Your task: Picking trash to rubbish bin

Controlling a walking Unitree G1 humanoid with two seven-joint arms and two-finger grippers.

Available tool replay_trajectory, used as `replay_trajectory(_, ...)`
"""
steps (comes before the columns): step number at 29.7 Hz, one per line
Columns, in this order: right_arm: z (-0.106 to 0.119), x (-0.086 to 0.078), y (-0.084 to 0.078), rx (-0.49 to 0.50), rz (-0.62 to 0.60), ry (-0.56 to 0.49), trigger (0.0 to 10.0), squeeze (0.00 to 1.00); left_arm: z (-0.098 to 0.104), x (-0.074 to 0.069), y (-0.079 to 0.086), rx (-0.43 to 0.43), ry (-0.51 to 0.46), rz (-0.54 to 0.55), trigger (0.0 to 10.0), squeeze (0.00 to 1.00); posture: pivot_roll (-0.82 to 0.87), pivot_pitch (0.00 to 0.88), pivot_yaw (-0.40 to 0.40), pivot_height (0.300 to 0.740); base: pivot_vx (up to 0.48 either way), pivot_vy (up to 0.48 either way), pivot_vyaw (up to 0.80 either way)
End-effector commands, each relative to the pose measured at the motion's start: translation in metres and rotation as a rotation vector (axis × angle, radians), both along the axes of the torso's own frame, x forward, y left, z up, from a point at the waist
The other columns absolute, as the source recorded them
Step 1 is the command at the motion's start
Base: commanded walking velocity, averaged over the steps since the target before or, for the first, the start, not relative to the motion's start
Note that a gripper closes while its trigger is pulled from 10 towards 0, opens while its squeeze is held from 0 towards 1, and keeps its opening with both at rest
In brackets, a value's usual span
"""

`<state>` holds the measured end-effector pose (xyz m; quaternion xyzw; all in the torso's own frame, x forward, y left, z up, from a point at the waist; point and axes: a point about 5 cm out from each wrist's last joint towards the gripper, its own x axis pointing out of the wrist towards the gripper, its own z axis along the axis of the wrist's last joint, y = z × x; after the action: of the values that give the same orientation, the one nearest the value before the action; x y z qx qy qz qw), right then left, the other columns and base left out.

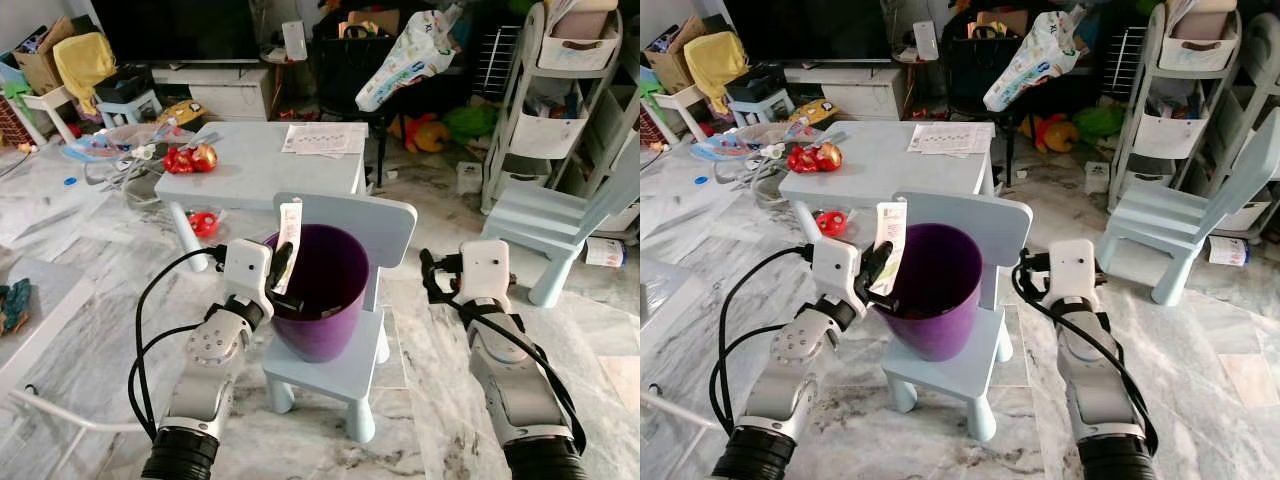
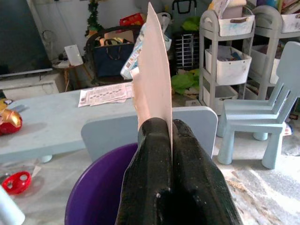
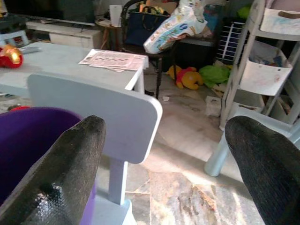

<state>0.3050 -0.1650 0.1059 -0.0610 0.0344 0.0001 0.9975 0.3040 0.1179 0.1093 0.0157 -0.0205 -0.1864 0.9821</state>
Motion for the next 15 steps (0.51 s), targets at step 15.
replay_trajectory(15,0.0013,0.0001,0.0038,0.011,0.016,-0.006,10.0,0.0,-0.0016,0.0006,0.0036,0.008,0.007,0.017,10.0,0.0,-0.07,0.048,0.083,0.74,0.381,0.0,0.0)
